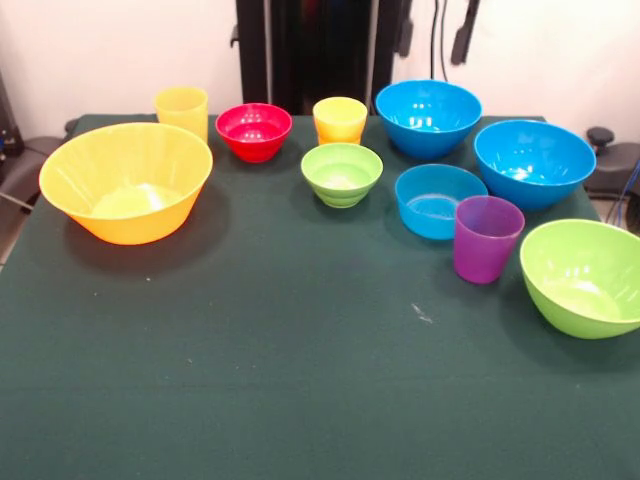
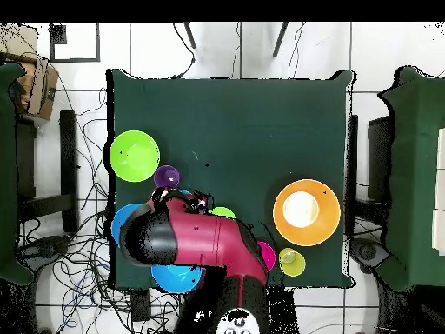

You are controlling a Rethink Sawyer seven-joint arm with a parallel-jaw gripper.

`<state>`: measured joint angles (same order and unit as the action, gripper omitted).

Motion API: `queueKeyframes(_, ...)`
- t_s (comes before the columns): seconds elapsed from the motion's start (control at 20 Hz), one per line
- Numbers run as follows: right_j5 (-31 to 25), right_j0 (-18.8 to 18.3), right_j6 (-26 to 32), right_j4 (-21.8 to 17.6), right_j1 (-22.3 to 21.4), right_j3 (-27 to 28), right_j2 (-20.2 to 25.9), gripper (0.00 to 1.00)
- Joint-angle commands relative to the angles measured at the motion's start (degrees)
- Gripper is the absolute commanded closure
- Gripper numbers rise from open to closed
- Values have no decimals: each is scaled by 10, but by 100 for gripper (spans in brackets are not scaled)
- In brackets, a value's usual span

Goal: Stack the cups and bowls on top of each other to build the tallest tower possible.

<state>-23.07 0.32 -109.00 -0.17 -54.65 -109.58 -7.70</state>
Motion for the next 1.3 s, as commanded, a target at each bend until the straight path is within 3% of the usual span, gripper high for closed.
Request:
queueKeyframes(0.05, 35, -16, -51, -25, 101, 35, 34, 0)
queueKeyframes(0.4, 0, -23, -44, -10, 166, 94, 39, 0)
queueKeyframes(0.85, 10, -23, -46, -9, 273, 181, 31, 0)
queueKeyframes(1.1, 24, -16, -47, -17, 303, 203, 19, 0)
queueKeyframes(1.3, 47, -13, -49, -26, 305, 187, 15, 0)
